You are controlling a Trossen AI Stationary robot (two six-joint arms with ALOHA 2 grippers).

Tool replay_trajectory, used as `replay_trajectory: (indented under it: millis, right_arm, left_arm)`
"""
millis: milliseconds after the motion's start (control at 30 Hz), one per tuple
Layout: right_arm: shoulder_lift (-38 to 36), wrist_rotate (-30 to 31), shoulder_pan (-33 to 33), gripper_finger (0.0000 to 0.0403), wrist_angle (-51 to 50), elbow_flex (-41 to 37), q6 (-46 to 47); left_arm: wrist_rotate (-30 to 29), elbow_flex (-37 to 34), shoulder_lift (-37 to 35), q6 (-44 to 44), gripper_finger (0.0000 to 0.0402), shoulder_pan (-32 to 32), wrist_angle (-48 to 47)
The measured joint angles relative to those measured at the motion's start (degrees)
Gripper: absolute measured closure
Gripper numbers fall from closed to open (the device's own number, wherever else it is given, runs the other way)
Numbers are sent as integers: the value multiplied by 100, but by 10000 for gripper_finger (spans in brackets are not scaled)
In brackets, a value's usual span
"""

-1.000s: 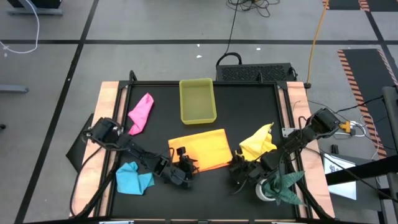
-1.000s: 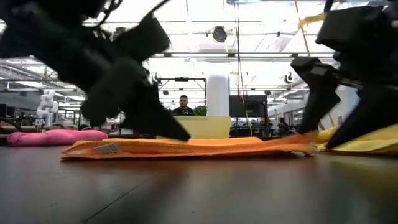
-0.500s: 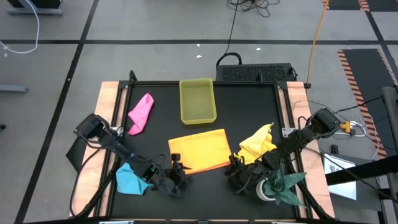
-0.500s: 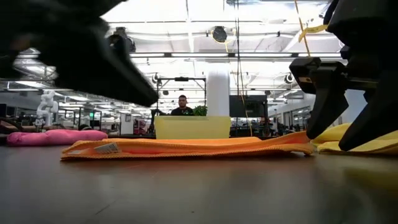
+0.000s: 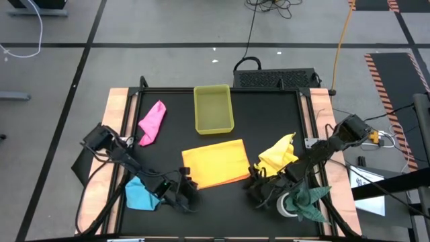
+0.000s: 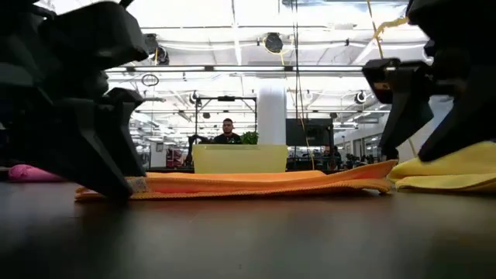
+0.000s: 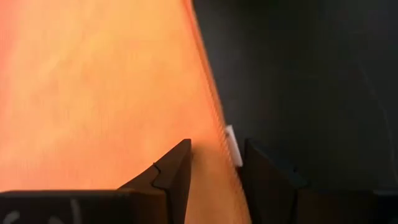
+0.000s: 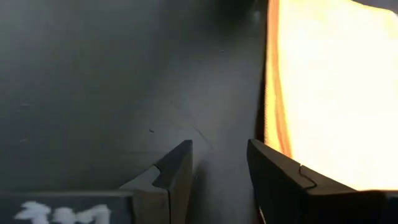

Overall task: Fold microfiber towels
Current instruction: Fold the orange towel

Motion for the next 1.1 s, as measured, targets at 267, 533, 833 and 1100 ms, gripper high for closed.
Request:
replay_trajectory:
  millis: [267, 533, 833, 1100]
  right_arm:
    - [-617, 603, 19, 259, -1012, 6, 538]
    - [42, 1049, 10, 234, -810, 2, 408]
    - [918, 1408, -30, 155, 529, 7, -453]
    - [1486, 2578, -27, 173, 601, 305, -840]
  left_arm:
    - [-162, 5, -63, -546, 251, -166, -554]
    - [-149, 5, -63, -730, 338, -173, -668]
    - [-178, -3, -56, -797, 382, -170, -569]
    - [-188, -8, -55, -796, 393, -170, -523]
